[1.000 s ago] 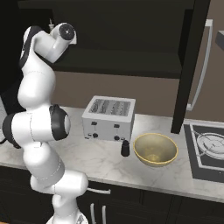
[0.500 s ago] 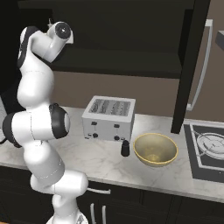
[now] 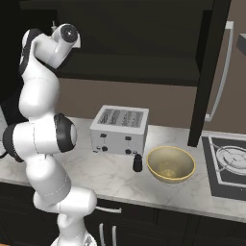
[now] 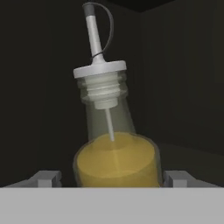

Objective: Retrieve the bottle and the shaker from the cabinet and place them next to the mixing bowl on the counter. Then add garlic from the fridge to the mixing bowl.

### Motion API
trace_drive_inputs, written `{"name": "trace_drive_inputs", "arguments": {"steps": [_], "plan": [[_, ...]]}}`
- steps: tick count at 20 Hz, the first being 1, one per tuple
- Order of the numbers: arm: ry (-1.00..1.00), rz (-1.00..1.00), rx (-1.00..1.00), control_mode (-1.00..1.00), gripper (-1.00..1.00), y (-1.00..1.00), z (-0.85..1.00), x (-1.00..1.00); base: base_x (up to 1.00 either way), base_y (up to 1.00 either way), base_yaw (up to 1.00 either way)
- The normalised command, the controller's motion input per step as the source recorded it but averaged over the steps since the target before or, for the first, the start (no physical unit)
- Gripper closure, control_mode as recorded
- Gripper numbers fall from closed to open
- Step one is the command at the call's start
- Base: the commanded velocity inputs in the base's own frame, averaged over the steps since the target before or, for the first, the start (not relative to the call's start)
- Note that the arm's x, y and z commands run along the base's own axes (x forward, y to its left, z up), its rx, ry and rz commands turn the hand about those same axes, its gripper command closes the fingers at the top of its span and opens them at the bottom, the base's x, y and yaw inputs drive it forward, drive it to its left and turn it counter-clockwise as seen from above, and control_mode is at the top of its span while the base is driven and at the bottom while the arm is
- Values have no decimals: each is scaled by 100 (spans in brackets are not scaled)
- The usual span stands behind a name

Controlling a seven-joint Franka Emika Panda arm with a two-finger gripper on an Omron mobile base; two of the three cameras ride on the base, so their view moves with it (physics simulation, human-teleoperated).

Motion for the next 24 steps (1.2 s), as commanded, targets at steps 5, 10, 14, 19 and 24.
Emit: {"name": "trace_drive_inputs", "arguments": {"steps": [5,10,14,19,24], "plan": [[0,0,0,-100,100,0,0,0,0,0,0],[0,0,0,-100,100,0,0,0,0,0,0],[0,0,0,-100,100,0,0,0,0,0,0],[0,0,0,-100,100,-7,0,-9,0,0,0],[-1,-2,0,-100,100,-55,-1,-47,0,0,0]]}}
